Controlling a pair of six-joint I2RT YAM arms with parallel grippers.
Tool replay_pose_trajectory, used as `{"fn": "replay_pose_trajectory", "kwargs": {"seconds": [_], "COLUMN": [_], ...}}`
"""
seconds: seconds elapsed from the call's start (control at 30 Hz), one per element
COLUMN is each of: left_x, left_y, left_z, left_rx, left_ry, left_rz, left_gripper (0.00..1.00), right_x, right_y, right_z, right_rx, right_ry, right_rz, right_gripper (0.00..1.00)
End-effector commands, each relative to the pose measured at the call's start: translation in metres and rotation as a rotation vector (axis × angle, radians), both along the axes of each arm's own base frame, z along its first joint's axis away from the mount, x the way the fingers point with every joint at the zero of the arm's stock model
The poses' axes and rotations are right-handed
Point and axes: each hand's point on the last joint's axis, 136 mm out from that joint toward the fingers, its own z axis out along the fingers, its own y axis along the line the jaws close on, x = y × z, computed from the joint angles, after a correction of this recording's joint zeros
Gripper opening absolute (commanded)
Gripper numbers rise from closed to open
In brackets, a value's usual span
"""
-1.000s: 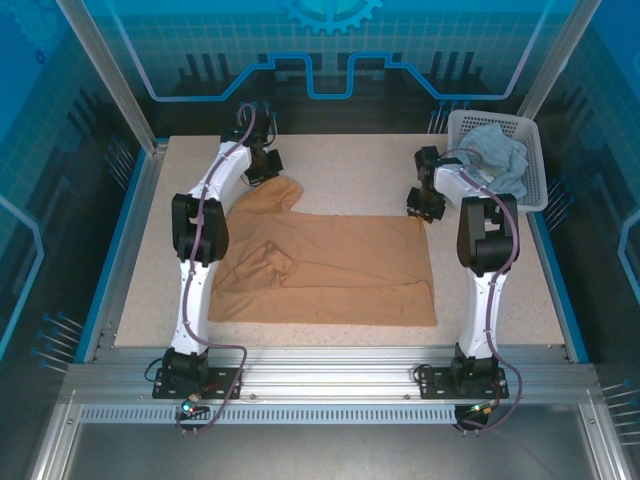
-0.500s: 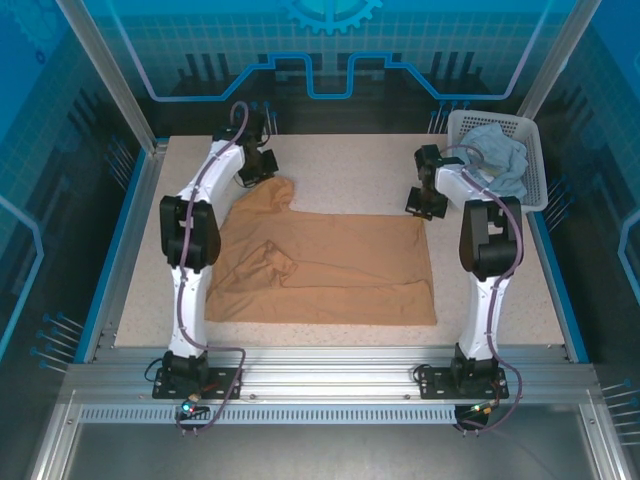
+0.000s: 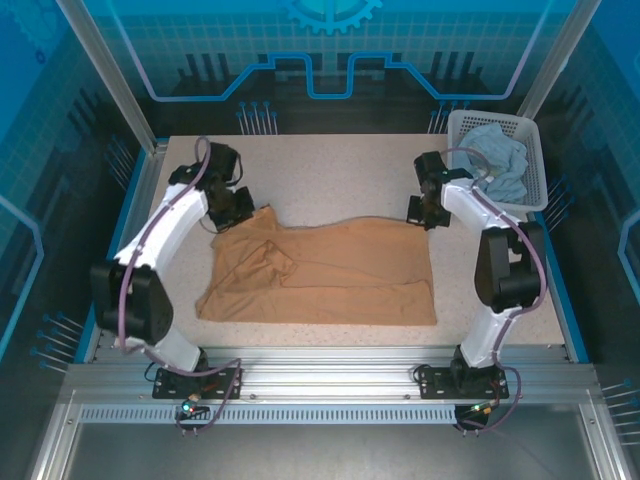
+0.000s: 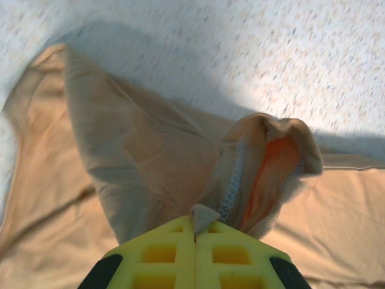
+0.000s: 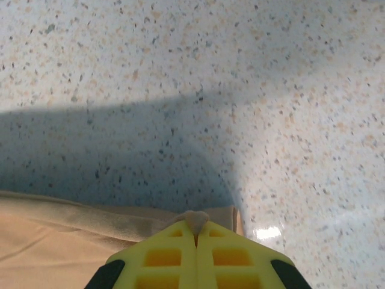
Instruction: Fold and stack the t-shirts
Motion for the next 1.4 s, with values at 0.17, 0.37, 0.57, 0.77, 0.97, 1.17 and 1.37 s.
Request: {"fn": "replay_pose_trajectory", "kwargs": {"seconds": [0.17,0.37,0.57,0.77,0.97,1.17,1.37], "left_x": [-0.081,-0.113,-0.143,-0.169,-0.173,-0.175,-0.173], "left_y": [0.012,0.016,0.010,0.006,0.009,0.013,0.018], "left_z": [0.007,0.011,0.003,-0.025,-0.039,-0.040,-0.039], "left_rx": [-0.016,-0.022,-0.031,-0.020,0.052,0.100,0.143], "left_ry": [0.058,0.068,0.128,0.231,0.247,0.248,0.247], "left_rz": [0.090,0.103,0.088,0.074,0.057,0.040,0.036], "left_gripper": [0.00,0.00,0.00,0.00,0.00,0.00,0.00], "right_x": [-0.042,-0.071,-0.085,-0.094,-0.109,-0.116,-0.124], "right_y": [-0.003,-0.005,-0.002,-0.001,-0.006,-0.007,-0.008], "right_z": [-0.002,-0.010,-0.017,-0.023,-0.026,-0.027,-0.028], "right_rx": [-0.025,-0.036,-0.048,-0.054,-0.070,-0.074,-0.076], "right_ry": [0.019,0.046,0.069,0.095,0.111,0.118,0.127], "right_rz": [-0.001,0.004,0.017,0.009,-0.011,-0.019,-0.022], "right_gripper": [0.00,0.00,0.00,0.00,0.00,0.00,0.00]}}
